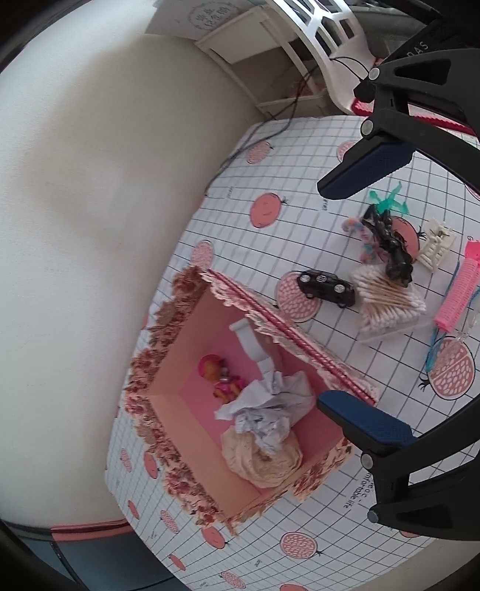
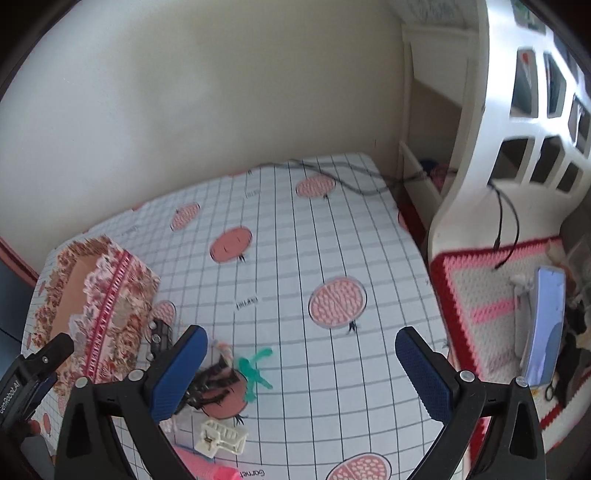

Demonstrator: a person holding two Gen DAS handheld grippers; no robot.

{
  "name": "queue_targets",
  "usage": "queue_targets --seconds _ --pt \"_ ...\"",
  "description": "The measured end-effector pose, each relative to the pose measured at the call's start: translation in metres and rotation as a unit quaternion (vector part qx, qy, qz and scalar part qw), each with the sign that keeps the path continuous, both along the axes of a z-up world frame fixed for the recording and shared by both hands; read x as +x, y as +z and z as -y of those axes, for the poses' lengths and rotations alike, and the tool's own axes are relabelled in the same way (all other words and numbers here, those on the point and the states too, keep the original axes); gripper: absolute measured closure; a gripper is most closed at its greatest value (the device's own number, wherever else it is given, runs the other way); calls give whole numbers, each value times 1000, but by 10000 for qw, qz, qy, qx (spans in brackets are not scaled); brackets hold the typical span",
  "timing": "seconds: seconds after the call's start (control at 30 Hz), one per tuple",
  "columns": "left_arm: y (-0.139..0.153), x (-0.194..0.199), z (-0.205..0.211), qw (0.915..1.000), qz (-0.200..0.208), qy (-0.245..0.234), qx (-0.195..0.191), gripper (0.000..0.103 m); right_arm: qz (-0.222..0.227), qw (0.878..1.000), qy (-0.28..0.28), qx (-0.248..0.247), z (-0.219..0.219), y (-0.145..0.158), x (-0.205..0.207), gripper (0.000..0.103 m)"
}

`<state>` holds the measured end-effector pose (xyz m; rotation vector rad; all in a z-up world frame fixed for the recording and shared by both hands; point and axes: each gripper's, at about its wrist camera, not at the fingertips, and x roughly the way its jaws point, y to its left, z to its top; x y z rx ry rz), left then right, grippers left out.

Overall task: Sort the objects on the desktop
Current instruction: 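Move both tools away from the box toward the remaining items, then lower left tool to the cotton swab bag while right tool approaches green figure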

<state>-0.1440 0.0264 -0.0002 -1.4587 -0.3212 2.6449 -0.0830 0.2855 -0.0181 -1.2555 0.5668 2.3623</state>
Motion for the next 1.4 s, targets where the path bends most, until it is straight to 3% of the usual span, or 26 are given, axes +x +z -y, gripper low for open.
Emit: queue_targets --seconds 0.13,0.27,0.47,0.57,0.8,0.93,1.23,1.27,1.4 --pt "-15 -3 -6 9994 272 -87 -181 0 436 9990 84 43 3 -27 -9 0" --pt "-37 -7 -8 9976 674 -93 -100 0 755 9970 168 -102 7 -52 -16 0" --pt "-53 -10 -3 9954 957 82 57 0 1260 9901 597 184 27 -75 -29 0" --pt "-59 -13 -2 9941 1073 128 44 0 1296 9888 720 146 34 -84 -33 0" --pt "-77 -16 4 9885 1385 252 559 0 1069 9905 859 -103 43 -94 -38 1" --pt "-82 -18 9 9867 1474 385 561 0 1087 9901 875 -112 46 -99 -40 1" --pt "-93 -20 5 9836 1632 394 658 0 717 9926 779 -594 43 -103 -38 28" --pt "-94 -20 5 9834 1635 401 674 0 708 9929 750 -598 43 -102 -38 37" --pt "-97 -21 4 9828 1672 414 662 0 681 9929 811 -539 44 -100 -38 45"
